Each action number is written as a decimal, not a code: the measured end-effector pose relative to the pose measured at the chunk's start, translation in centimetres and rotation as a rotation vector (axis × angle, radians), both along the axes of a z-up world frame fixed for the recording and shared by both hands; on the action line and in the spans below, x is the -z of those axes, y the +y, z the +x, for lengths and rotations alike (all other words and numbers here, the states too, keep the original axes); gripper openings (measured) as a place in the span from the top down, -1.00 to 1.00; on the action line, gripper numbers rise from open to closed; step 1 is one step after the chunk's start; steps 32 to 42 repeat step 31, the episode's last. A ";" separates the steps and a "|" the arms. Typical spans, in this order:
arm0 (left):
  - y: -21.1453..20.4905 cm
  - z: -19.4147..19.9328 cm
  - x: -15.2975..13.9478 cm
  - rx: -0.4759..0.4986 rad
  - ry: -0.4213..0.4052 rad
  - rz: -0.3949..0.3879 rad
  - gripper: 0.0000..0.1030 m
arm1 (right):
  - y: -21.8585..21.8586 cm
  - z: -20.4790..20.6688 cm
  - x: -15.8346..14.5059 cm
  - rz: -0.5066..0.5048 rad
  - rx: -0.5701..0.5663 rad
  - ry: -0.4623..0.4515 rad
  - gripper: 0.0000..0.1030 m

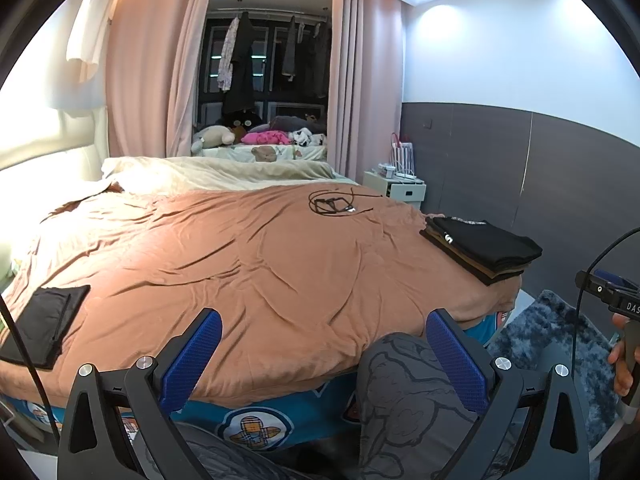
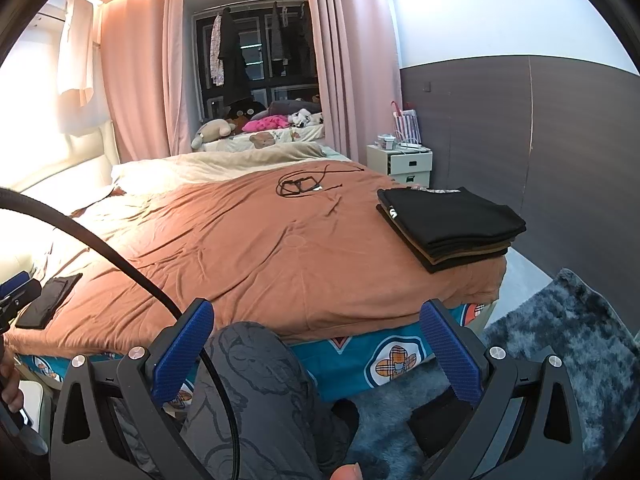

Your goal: Fold small clothes

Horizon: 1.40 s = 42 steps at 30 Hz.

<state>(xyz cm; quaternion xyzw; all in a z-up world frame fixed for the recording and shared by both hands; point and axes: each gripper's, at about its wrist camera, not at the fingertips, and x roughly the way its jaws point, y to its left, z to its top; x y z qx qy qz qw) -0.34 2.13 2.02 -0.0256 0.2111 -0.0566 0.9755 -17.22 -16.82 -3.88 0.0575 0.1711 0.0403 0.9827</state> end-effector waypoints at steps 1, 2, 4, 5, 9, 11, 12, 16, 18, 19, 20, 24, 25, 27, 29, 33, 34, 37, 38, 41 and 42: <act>0.0 0.0 0.0 0.000 0.000 -0.001 -0.99 | -0.2 0.1 0.0 0.000 -0.001 0.001 -1.00; 0.0 0.0 0.0 0.001 0.001 -0.001 -0.99 | -0.2 0.1 0.0 -0.001 -0.002 0.001 -1.00; 0.0 0.0 0.0 0.000 0.000 0.001 -0.99 | -0.2 0.1 0.0 0.000 -0.002 0.000 -1.00; 0.0 0.0 0.0 -0.001 0.000 0.001 -0.99 | -0.2 0.1 0.0 0.000 -0.002 -0.001 -1.00; 0.0 -0.2 -0.1 -0.001 0.001 -0.004 -0.99 | -0.4 0.2 0.0 -0.001 -0.001 -0.003 -1.00; 0.0 -0.3 -0.1 -0.005 -0.002 -0.002 -0.99 | -0.4 0.2 0.0 0.002 -0.004 -0.001 -1.00; 0.0 -0.4 -0.2 -0.006 -0.005 -0.001 -0.99 | -0.3 0.2 0.0 0.002 -0.004 -0.001 -1.00; 0.2 -0.9 -0.3 -0.008 -0.012 -0.005 -0.99 | -0.1 0.0 0.0 0.003 -0.004 0.000 -1.00; 0.4 -1.3 -0.3 -0.008 -0.018 -0.010 -0.99 | 0.1 0.0 0.0 -0.003 -0.002 0.002 -1.00; 0.3 -1.4 -0.3 -0.007 -0.021 -0.010 -0.99 | 0.2 0.0 0.0 -0.005 0.000 0.003 -1.00; 0.2 -1.6 -0.3 -0.003 -0.028 -0.006 -0.99 | 0.1 -0.1 0.0 -0.006 0.000 0.003 -1.00; 0.4 -2.1 -0.3 -0.007 -0.035 -0.010 -0.99 | 0.3 0.1 -0.1 -0.009 -0.008 0.009 -1.00; 0.5 -2.2 -0.3 -0.008 -0.036 -0.012 -0.99 | 0.3 0.2 -0.2 -0.009 -0.010 0.010 -1.00; 0.8 -2.4 -0.4 -0.014 -0.042 -0.013 -0.99 | 0.2 0.3 -0.3 -0.005 -0.011 0.009 -1.00; 1.1 -2.4 -0.4 -0.018 -0.045 -0.020 -0.99 | 0.2 0.5 -0.4 -0.004 -0.011 0.007 -1.00; 1.2 -2.4 -0.4 -0.018 -0.044 -0.024 -0.99 | 0.2 0.6 -0.5 -0.006 -0.010 0.007 -1.00; 1.2 -2.4 -0.4 -0.018 -0.044 -0.024 -0.99 | 0.2 0.6 -0.5 -0.006 -0.010 0.007 -1.00; 1.2 -2.4 -0.4 -0.018 -0.044 -0.024 -0.99 | 0.2 0.6 -0.5 -0.006 -0.010 0.007 -1.00; 1.2 -2.4 -0.4 -0.018 -0.044 -0.024 -0.99 | 0.2 0.6 -0.5 -0.006 -0.010 0.007 -1.00; 1.2 -2.4 -0.4 -0.018 -0.044 -0.024 -0.99 | 0.2 0.6 -0.5 -0.006 -0.010 0.007 -1.00; 1.2 -2.4 -0.4 -0.018 -0.044 -0.024 -0.99 | 0.2 0.6 -0.5 -0.006 -0.010 0.007 -1.00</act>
